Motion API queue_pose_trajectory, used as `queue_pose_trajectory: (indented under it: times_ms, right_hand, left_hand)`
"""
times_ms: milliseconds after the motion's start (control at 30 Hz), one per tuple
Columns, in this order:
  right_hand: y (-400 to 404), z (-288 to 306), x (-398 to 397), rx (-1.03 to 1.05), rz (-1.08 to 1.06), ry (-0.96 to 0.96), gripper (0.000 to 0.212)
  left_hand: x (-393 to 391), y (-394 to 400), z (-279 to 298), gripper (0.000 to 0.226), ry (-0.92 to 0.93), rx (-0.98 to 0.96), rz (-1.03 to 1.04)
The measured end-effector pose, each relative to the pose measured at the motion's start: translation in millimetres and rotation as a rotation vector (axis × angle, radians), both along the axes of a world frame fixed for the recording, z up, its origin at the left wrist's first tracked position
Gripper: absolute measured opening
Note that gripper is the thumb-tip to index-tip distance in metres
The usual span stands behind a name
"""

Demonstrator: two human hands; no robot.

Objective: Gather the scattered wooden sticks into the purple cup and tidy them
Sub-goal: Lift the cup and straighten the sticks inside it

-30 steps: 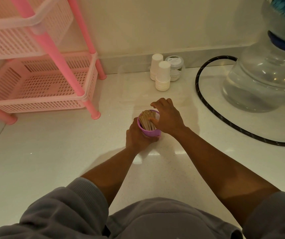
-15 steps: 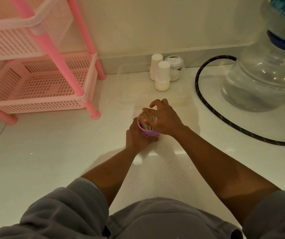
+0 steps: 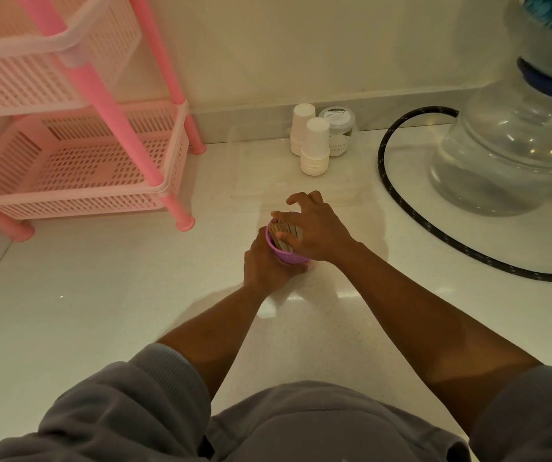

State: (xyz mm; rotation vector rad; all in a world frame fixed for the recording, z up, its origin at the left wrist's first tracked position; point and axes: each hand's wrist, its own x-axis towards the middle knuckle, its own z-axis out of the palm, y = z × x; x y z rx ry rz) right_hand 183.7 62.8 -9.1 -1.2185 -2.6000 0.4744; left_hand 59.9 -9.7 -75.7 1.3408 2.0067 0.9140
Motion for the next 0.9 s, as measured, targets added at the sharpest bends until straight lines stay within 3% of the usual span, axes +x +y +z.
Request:
queue_pose_trajectory:
  times_ms: [367, 500, 667, 900]
  right_hand:
    - [0.9, 1.9, 2.6, -0.027, 0.009, -0.01, 0.049]
    - [3.9, 1.0, 5.2, 0.04, -0.032, 0.027, 0.066]
    - [3.3, 6.5, 15.1, -0.202, 0.038, 0.084, 0.097]
    - [-2.4, 1.2, 14.1, -0.283, 0.092, 0.045, 0.12]
  left_hand:
    - [-0.4, -0.7, -0.1, 0.103, 0.01, 0.013, -0.003]
    - [-0.4, -3.2, 1.0, 0.103, 0.002, 0.052, -0.009]
    - [-1.6, -2.4, 1.3, 0.101, 0.013, 0.06, -0.035]
    - [-6.6, -3.7, -4.6, 0.106, 0.037, 0.096, -0.081]
